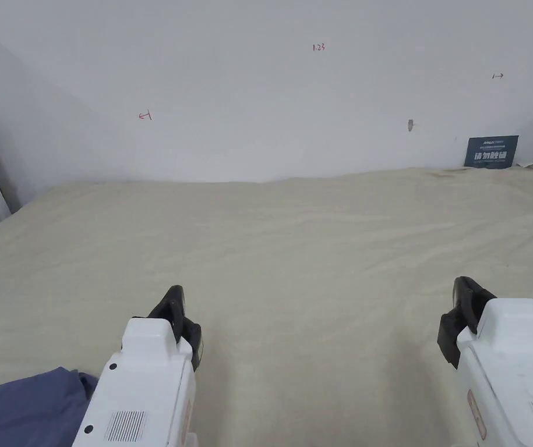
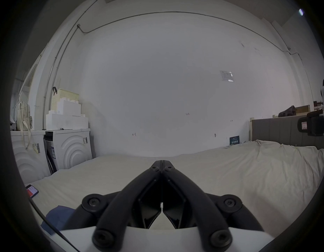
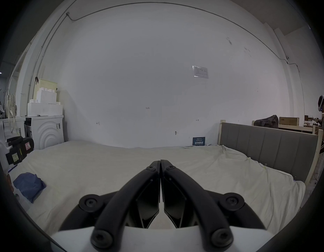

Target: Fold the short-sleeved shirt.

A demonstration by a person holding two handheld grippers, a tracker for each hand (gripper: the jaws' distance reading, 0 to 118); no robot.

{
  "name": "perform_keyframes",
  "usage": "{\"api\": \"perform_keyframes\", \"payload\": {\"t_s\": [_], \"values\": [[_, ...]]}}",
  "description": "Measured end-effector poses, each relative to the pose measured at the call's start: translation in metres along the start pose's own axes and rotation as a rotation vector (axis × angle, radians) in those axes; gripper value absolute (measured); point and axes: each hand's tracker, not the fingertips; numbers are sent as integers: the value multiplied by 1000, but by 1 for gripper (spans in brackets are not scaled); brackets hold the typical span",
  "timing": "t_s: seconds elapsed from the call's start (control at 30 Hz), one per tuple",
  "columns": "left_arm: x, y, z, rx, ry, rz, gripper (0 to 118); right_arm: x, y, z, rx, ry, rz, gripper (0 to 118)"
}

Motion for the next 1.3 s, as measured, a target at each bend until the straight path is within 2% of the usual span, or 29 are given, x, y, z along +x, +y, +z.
{"api": "perform_keyframes", "payload": {"t_s": [1.3], "values": [[-8, 2, -1, -4, 16, -6, 0, -1, 2, 6, 4, 5, 16, 0]]}}
